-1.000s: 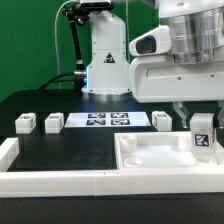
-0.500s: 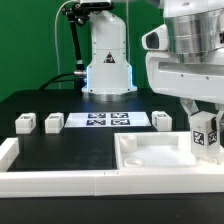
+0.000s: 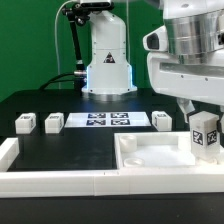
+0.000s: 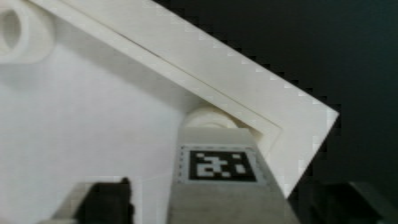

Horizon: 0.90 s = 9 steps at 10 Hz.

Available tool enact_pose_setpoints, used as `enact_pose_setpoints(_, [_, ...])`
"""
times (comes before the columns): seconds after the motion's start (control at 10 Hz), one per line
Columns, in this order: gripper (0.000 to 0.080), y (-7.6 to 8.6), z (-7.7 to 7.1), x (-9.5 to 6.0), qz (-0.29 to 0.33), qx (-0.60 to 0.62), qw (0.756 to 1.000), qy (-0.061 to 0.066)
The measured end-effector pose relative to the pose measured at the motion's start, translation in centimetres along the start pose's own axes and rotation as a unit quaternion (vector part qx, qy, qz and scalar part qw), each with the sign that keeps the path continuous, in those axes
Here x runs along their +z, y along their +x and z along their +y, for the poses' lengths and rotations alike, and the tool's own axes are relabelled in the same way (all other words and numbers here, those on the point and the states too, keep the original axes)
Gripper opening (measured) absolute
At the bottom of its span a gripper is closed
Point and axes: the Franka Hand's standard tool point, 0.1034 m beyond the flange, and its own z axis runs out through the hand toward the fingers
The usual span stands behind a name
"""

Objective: Assemble square table

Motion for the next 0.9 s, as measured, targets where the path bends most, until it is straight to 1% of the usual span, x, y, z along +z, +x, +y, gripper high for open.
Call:
enact_pose_setpoints(0.1, [0.0554,-0.08,0.02,0.06,0.000,-0.015,1.000,-0.001])
enact_pose_setpoints(0.2, [0.0633,-0.11,0.08,0.14,0.000,-0.063,0.998,-0.001])
enact_pose_setpoints(0.3, [0.0633,-0.19,0.14,0.23,0.000,-0.108,0.994,-0.002])
enact_pose_setpoints(0.4, [0.0647,-0.24,0.13,0.25,-0.001,-0.168,0.986,-0.002])
enact_pose_setpoints(0.6, [0.0649,-0.13,0.04,0.13,-0.001,-0.254,0.967,-0.002])
enact_pose_setpoints(0.8, [0.0649,0.11,-0.07,-0.10,-0.002,-0.363,0.932,-0.003])
enact_pose_setpoints(0.9, [0.0649,0.11,-0.20,-0.19,0.001,-0.404,0.915,-0.006])
